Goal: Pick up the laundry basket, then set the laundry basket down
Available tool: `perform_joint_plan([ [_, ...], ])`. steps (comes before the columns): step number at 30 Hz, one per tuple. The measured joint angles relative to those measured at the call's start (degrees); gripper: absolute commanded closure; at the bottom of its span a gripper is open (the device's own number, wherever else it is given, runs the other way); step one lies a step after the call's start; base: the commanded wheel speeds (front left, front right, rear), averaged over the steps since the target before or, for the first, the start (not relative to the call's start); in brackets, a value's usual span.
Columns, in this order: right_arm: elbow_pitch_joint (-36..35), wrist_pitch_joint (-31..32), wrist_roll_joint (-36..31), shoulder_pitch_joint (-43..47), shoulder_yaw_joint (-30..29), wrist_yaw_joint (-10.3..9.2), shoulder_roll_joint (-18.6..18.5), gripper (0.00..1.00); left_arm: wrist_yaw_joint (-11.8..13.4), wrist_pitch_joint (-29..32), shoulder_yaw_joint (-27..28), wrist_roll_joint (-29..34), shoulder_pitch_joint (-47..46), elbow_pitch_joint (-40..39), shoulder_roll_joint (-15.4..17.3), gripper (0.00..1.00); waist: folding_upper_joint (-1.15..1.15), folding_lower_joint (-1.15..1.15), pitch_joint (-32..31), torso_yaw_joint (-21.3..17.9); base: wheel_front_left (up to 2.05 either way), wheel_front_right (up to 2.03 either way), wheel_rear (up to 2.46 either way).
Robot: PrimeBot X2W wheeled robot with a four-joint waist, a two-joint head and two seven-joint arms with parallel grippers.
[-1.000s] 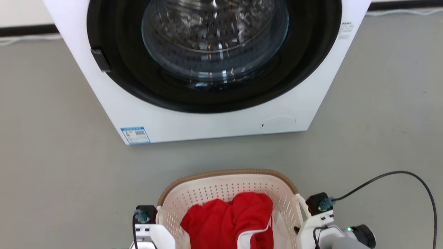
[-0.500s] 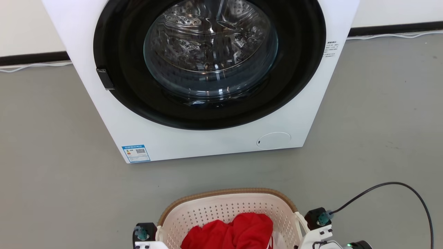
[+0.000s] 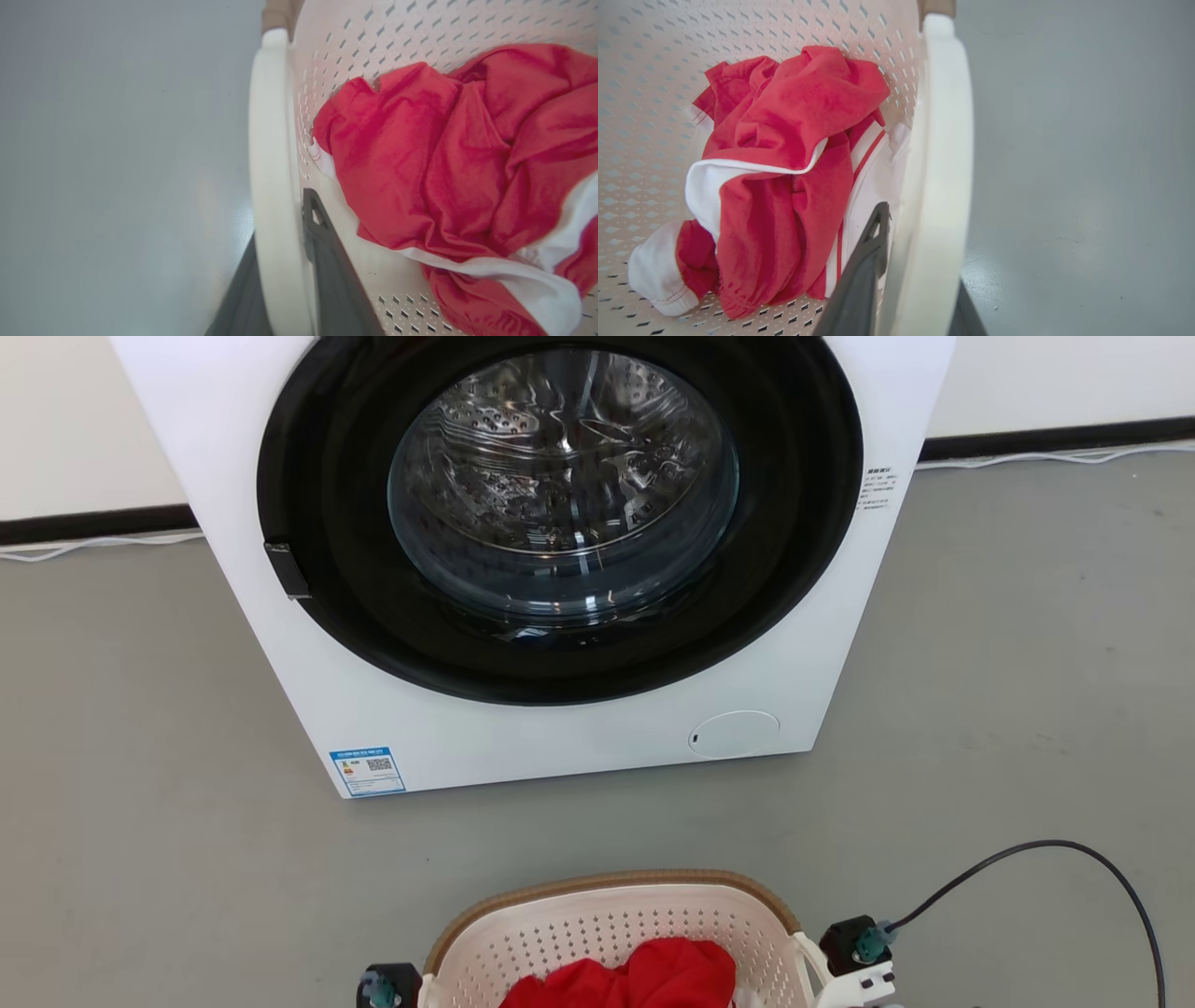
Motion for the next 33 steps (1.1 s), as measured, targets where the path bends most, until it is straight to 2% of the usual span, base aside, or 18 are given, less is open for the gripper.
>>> perform_joint_plan([
  [33,1.2,0.1,4.7,0.0,4.2,0.0,0.0,1.0,0.0,0.0,-1.9,-1.4,0.6,0.5,-0.1,1.0,0.0,0.0,-1.1,0.0,0.0,0.0,0.0],
])
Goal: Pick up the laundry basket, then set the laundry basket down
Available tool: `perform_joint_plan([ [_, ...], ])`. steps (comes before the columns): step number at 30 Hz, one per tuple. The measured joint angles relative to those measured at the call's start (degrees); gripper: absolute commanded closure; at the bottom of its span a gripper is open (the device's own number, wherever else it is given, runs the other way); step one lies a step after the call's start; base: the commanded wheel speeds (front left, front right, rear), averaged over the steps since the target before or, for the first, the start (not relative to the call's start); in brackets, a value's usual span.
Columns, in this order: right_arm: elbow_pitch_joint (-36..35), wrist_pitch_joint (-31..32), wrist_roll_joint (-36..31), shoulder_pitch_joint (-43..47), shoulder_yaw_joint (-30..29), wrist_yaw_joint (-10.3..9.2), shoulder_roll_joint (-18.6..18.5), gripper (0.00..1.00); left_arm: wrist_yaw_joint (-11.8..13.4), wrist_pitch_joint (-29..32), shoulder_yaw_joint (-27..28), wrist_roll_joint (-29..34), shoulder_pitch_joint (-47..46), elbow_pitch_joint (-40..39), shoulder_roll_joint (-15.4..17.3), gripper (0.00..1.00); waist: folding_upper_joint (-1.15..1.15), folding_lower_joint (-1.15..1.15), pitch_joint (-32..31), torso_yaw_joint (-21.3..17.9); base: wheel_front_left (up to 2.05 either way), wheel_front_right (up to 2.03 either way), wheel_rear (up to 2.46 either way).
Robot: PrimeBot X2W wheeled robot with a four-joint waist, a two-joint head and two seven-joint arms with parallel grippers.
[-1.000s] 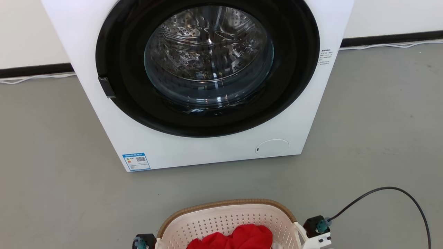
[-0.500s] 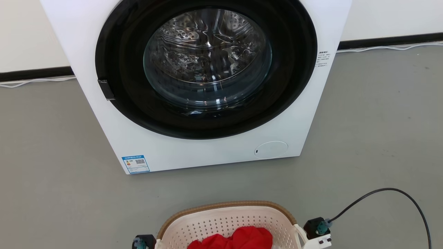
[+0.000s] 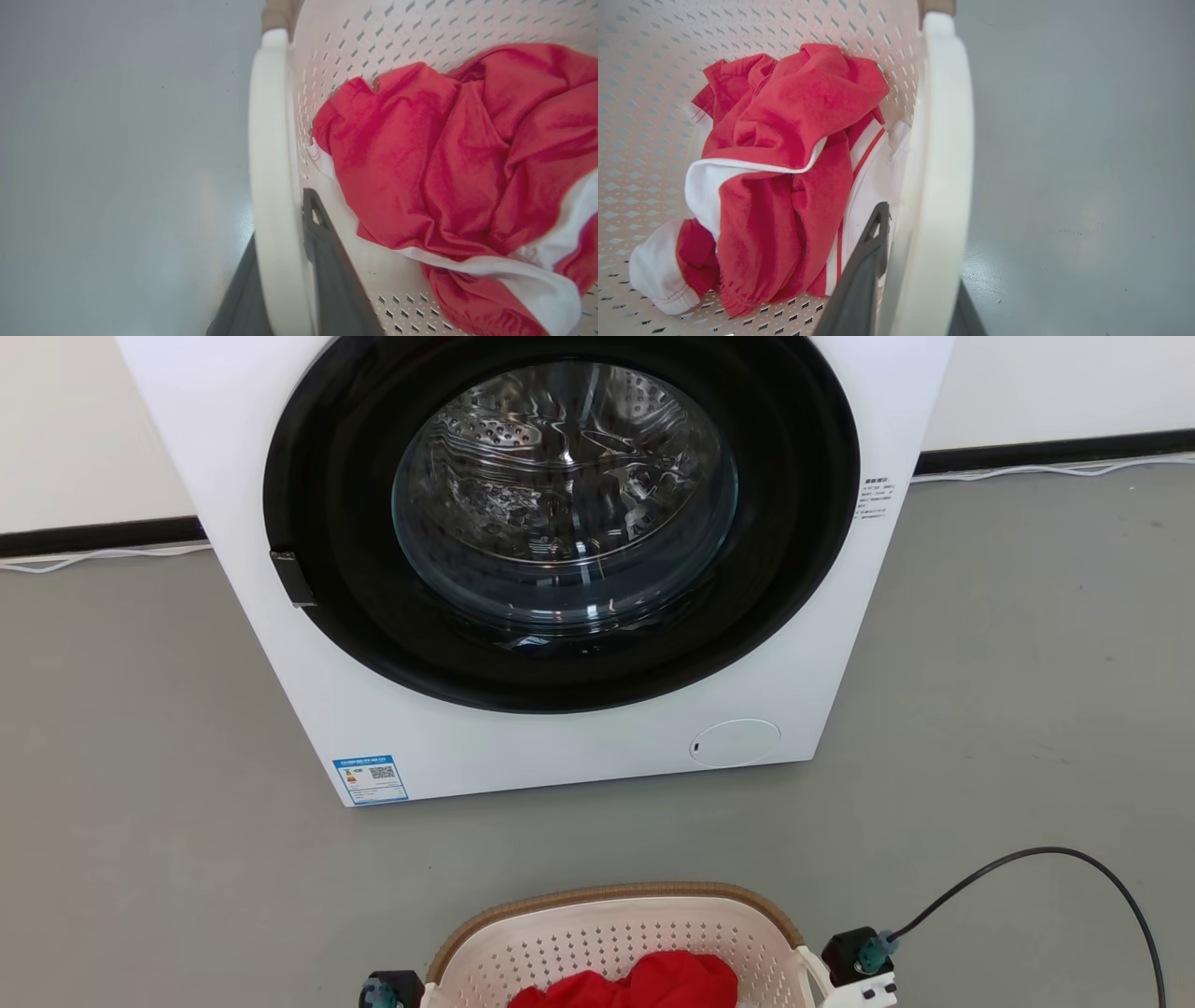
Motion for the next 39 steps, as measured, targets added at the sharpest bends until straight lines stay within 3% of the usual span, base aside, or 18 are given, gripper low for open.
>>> perform_joint_plan([
  [39,0.5,-0.8,3.8,0.0,2.9,0.0,0.0,1.0,-0.1,-0.3,-1.8,-2.3,0.0,0.5,0.0,1.0,0.0,0.0,0.7,1.0,0.0,0.0,0.0],
])
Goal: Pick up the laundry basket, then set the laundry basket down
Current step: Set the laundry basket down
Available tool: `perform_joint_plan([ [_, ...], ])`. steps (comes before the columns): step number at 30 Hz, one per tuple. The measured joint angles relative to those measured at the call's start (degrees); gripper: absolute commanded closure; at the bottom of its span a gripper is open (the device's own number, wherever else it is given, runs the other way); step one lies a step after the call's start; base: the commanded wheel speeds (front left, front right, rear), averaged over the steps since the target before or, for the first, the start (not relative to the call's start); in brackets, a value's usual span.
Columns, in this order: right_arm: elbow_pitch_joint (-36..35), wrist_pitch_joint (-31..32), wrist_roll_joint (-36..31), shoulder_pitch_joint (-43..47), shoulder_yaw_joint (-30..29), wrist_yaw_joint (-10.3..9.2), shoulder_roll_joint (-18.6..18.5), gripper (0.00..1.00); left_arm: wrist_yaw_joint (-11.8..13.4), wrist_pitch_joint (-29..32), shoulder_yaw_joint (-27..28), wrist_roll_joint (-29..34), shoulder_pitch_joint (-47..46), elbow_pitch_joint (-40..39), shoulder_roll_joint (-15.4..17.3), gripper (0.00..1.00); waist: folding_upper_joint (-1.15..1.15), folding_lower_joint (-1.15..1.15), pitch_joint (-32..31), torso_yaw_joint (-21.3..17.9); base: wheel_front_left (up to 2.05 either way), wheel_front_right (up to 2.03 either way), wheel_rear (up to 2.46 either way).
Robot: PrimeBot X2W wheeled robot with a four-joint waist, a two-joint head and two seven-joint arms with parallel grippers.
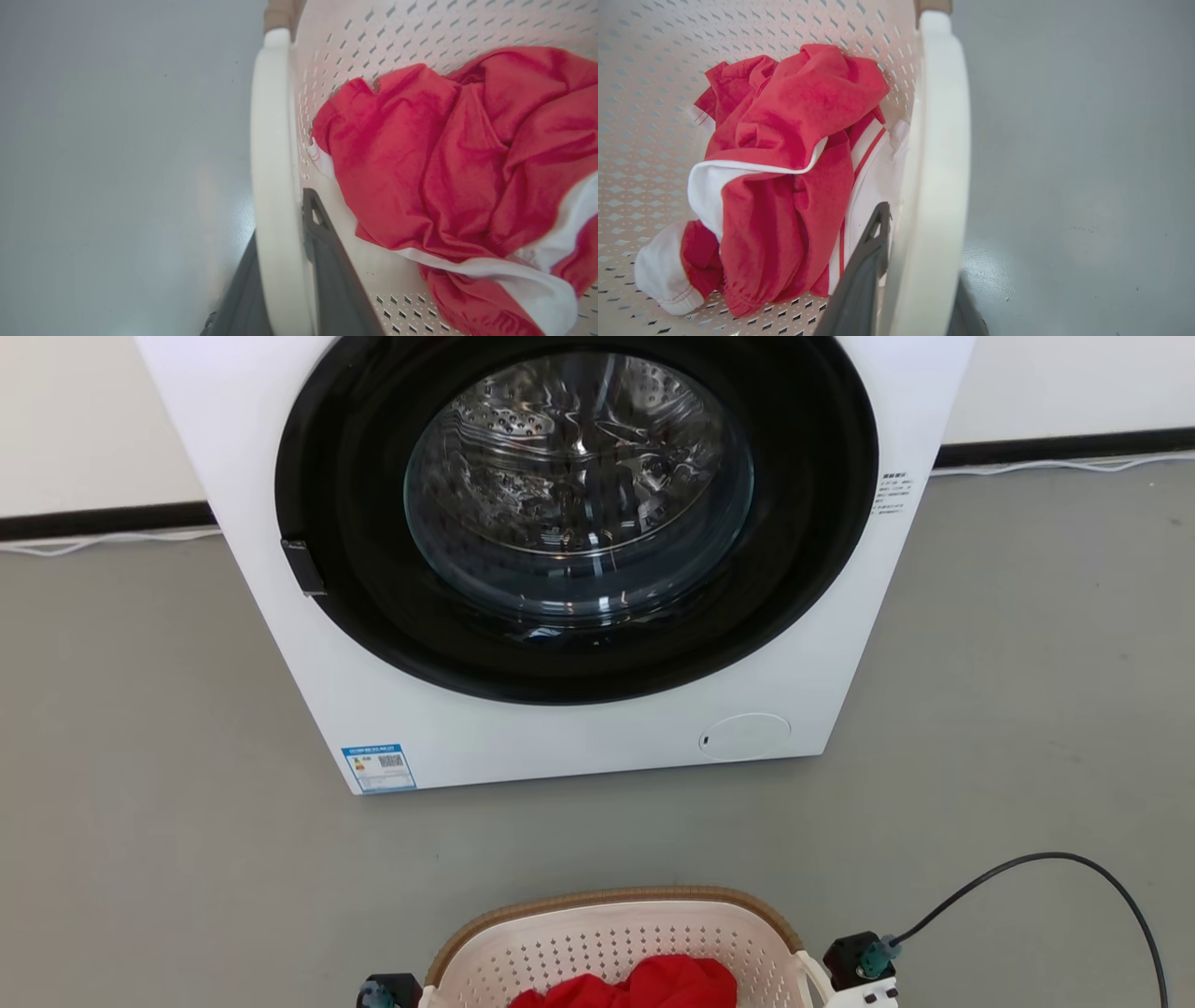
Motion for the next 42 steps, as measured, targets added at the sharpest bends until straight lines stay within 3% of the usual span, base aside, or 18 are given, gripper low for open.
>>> perform_joint_plan([
  [16,1.2,-5.6,1.3,-7.5,-1.3,0.0,0.0,1.0,0.0,-4.6,0.5,-0.1,-7.6,-0.2,0.1,1.0,0.0,0.0,9.3,0.5,0.0,0.0,0.0],
  [33,4.8,-17.9,1.4,-22.6,-4.0,0.02,0.1,1.0,0.2,-10.5,1.3,0.8,-24.8,0.0,0.4,1.0,0.0,0.0,27.9,2.0,0.0,0.0,0.0],
  [42,6.9,-21.0,-0.1,-29.5,-6.3,0.08,-0.2,1.0,0.6,-12.3,1.4,2.7,-32.5,-0.3,0.2,1.0,0.0,0.0,38.1,3.4,0.0,0.0,0.0],
])
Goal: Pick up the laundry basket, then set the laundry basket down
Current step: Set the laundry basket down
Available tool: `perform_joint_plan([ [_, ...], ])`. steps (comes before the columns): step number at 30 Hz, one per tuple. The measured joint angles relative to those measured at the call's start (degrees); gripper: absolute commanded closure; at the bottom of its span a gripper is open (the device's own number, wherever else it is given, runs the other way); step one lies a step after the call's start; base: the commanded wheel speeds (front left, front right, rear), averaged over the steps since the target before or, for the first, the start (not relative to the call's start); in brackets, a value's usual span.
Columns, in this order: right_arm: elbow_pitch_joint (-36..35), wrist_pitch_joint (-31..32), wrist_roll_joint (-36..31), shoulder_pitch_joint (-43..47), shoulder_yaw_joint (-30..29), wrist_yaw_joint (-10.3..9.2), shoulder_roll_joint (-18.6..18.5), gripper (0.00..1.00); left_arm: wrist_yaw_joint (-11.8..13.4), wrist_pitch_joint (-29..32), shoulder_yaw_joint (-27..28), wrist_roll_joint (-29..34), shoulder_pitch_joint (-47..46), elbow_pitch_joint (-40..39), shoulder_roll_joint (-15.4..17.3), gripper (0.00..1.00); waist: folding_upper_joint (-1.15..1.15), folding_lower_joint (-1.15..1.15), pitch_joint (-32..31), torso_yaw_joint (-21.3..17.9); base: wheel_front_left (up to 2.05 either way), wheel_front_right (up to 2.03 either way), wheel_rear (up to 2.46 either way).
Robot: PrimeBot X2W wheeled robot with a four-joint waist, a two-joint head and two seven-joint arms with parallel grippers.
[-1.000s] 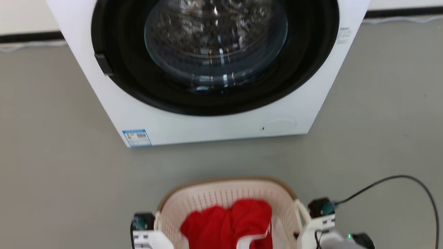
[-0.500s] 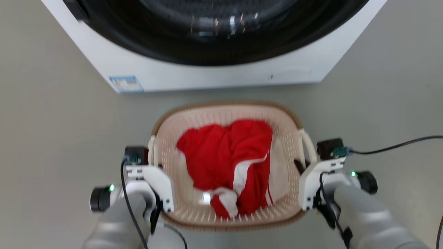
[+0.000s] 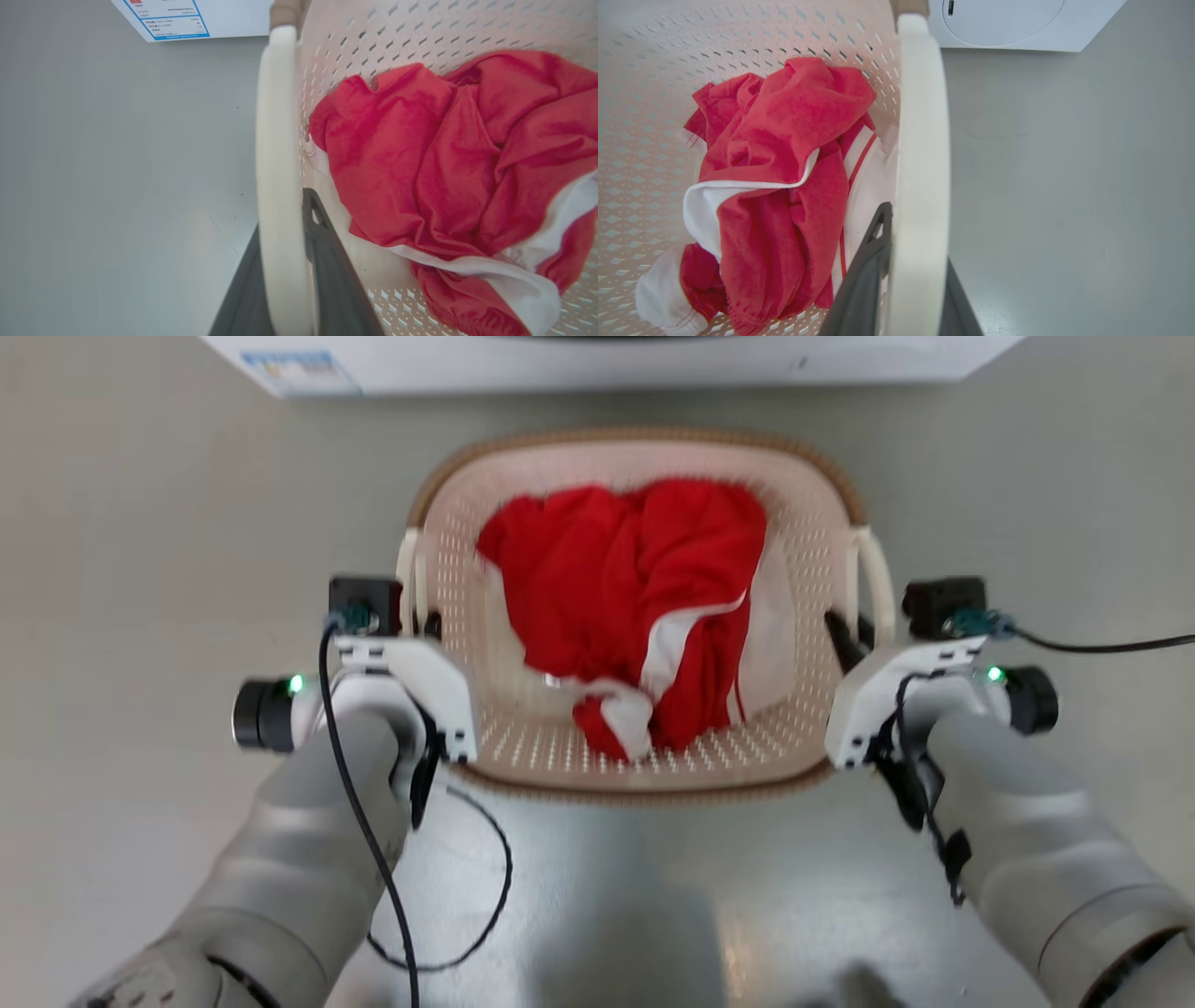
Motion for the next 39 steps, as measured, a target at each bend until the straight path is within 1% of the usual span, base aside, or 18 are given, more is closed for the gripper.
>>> perform_joint_plan([
  [9,0.1,-1.6,-0.9,-5.5,-2.6,0.08,-1.7,1.0,0.5,-0.4,0.2,1.5,-6.9,-0.7,-0.5,1.0,0.0,0.0,9.1,1.0,0.0,0.0,0.0],
  [13,0.0,-1.7,-2.2,-7.2,-4.3,0.08,-2.0,1.0,0.8,-0.5,1.7,2.7,-8.8,-1.5,-0.3,1.0,0.0,0.0,12.7,1.2,0.0,0.0,0.0],
  [17,-0.2,-1.8,-3.7,-7.5,-5.9,0.08,-2.0,1.0,1.1,-0.5,2.8,4.0,-8.9,-2.4,0.0,1.0,0.0,0.0,13.8,1.1,0.0,0.0,0.0],
  [30,-1.6,-2.0,-8.9,-7.4,-11.7,0.09,-2.2,1.0,1.2,-0.8,5.8,7.0,-8.9,-3.0,0.1,1.0,0.0,0.0,14.7,1.0,0.0,0.0,0.0],
  [31,-1.6,-2.0,-9.3,-7.4,-12.4,0.09,-2.2,1.0,1.2,-0.8,5.9,7.1,-8.9,-3.0,0.0,0.58,0.0,0.0,14.7,1.0,0.0,0.0,0.0],
  [32,-1.6,-2.0,-9.9,-7.4,-13.1,0.1,-2.2,0.85,1.1,-0.8,6.0,7.5,-8.9,-2.9,0.0,0.27,0.0,0.0,14.8,1.0,0.0,0.0,0.0],
  [33,-1.6,-2.0,-10.5,-7.4,-13.5,0.11,-2.2,0.57,1.1,-0.8,6.2,7.5,-8.9,-2.9,-0.1,0.0,0.0,0.0,14.7,1.0,0.0,0.0,0.0],
  [34,-1.6,-2.0,-11.1,-7.4,-14.1,0.42,-2.2,0.0,1.1,-0.8,6.5,7.5,-8.9,-2.8,-0.2,0.0,0.0,0.0,14.7,1.0,0.0,0.0,0.0],
  [39,-1.6,-2.1,-13.5,-7.2,-16.5,0.59,-1.7,0.0,1.0,-0.8,7.0,7.7,-8.9,-2.3,-0.4,0.0,0.0,0.0,14.1,1.0,0.0,0.0,0.0],
])
